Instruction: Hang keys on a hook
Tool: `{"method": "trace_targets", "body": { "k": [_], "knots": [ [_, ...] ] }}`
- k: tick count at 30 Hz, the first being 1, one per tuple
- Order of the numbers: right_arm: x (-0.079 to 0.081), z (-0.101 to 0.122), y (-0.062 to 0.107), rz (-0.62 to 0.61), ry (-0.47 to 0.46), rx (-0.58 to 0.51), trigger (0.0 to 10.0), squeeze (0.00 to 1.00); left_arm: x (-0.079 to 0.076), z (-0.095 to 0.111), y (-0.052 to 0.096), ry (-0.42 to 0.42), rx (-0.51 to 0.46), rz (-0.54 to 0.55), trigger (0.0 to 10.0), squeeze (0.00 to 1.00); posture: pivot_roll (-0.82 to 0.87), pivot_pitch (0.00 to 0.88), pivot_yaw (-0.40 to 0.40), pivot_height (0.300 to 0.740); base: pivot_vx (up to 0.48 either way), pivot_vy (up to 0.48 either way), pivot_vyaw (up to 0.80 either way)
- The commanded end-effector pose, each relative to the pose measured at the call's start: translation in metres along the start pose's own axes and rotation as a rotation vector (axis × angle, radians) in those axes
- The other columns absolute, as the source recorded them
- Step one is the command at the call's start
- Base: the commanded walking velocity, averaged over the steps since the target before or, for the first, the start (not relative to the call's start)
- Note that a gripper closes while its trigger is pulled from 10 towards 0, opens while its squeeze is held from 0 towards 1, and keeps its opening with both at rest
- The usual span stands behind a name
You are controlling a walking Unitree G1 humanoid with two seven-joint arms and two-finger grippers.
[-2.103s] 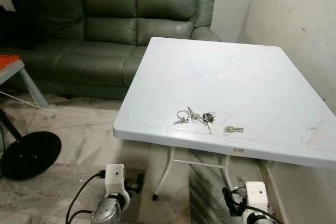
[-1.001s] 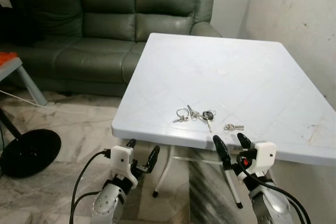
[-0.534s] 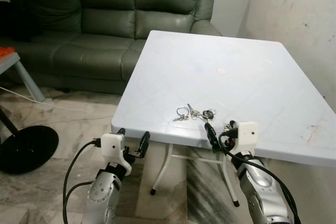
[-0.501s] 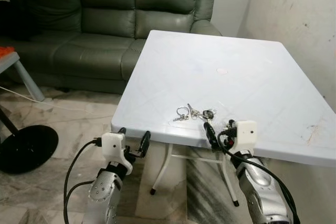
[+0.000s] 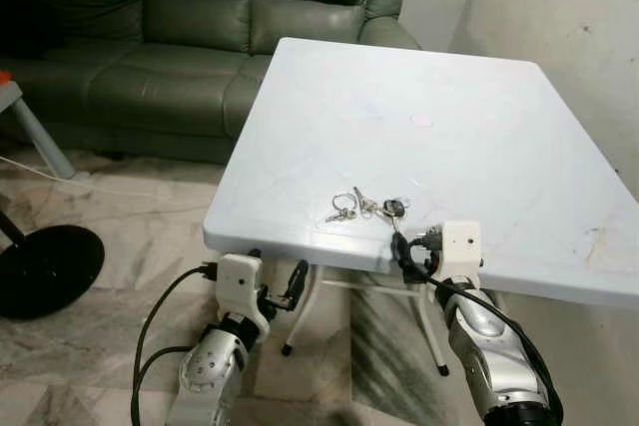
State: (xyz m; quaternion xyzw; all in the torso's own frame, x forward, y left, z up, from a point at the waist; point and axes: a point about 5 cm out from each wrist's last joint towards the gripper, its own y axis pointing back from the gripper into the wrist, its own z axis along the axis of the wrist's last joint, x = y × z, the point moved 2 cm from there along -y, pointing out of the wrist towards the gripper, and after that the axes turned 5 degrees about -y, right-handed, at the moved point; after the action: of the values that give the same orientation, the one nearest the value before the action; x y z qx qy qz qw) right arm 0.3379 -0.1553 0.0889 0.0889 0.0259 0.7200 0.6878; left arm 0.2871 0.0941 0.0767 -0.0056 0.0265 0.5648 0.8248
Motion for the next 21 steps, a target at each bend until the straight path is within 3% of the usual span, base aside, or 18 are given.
{"method": "trace_targets", "body": {
  "k": [1,4,16,21],
  "knots": [
    [-0.010,-0.007,0.002,-0.063,-0.006,0.045,10.0,0.00,-0.011,0.002,-0.001,0.029,-0.003,-0.010,10.0,0.00,0.03,0.150,-0.069,0.740,0.000,0.000,0.00],
    [-0.010,-0.007,0.002,-0.076,-0.011,0.048,10.0,0.00,-0.012,0.002,-0.001,0.031,0.000,-0.010,10.0,0.00,0.03,0.147,-0.069,0.740,0.000,0.000,0.00],
    [0.003,0.005,-0.005,-0.075,-0.208,0.021,10.0,0.00,-0.014,0.005,-0.001,0.040,0.009,0.000,10.0,0.00,0.04,0.141,-0.067,0.740,0.000,0.000,0.00],
    [0.003,0.006,-0.006,-0.081,-0.209,0.017,10.0,0.00,-0.014,0.005,-0.001,0.039,0.010,0.006,10.0,0.00,0.04,0.136,-0.068,0.740,0.000,0.000,0.00]
  ]
}}
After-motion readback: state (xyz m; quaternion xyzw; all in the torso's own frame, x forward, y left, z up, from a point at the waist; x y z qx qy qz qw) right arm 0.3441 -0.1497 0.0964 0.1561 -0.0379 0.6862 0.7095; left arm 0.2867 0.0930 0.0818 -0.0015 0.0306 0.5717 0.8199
